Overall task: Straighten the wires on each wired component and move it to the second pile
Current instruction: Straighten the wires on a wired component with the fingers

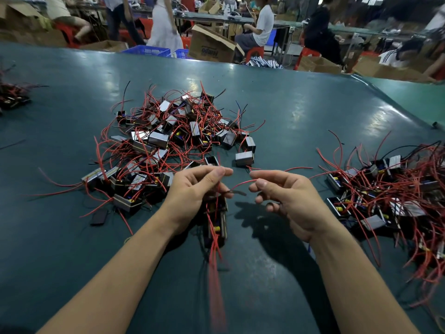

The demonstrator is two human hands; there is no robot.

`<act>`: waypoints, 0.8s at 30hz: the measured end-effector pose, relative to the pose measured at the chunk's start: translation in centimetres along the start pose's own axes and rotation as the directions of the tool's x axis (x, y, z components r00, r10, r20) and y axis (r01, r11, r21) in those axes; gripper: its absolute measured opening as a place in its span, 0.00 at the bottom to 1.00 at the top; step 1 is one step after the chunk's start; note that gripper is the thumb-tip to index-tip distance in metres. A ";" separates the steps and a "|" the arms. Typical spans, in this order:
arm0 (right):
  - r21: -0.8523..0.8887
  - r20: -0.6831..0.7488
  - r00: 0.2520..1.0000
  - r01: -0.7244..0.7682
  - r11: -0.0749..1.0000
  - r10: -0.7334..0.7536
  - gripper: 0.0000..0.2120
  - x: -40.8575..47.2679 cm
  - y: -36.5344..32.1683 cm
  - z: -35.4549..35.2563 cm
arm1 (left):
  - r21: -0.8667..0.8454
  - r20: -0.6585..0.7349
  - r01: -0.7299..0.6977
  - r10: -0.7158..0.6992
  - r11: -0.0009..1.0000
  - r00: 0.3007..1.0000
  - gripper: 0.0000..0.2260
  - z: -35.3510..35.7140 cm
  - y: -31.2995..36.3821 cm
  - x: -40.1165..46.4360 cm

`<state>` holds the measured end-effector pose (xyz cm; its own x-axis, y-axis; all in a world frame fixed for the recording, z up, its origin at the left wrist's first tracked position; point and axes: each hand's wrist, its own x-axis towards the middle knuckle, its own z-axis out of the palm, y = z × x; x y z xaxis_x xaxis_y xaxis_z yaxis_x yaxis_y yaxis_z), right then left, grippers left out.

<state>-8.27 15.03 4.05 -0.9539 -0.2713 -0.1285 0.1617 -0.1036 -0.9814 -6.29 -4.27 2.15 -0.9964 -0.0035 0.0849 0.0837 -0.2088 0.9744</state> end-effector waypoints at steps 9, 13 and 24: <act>-0.053 -0.029 0.979 0.198 0.979 -0.200 0.04 0.0 0.4 0.9 | 0.175 0.051 -0.049 0.041 0.983 0.998 0.09 0.7 -0.3 -0.3; -0.159 -0.034 0.965 0.253 0.954 -0.261 0.04 0.1 0.8 1.2 | 0.211 0.090 -0.071 0.053 0.975 0.995 0.08 0.7 -0.2 -0.4; -0.435 0.023 0.915 0.371 0.820 -0.402 0.06 0.0 1.1 1.4 | 0.235 0.114 -0.111 0.086 0.966 0.990 0.06 0.7 -0.8 -0.4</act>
<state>-7.75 13.54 3.18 -0.9324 -0.2283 0.2803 -0.3314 0.2303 -0.9149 -5.91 -3.45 1.48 -0.9773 0.0902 0.1916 0.1949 0.0291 0.9804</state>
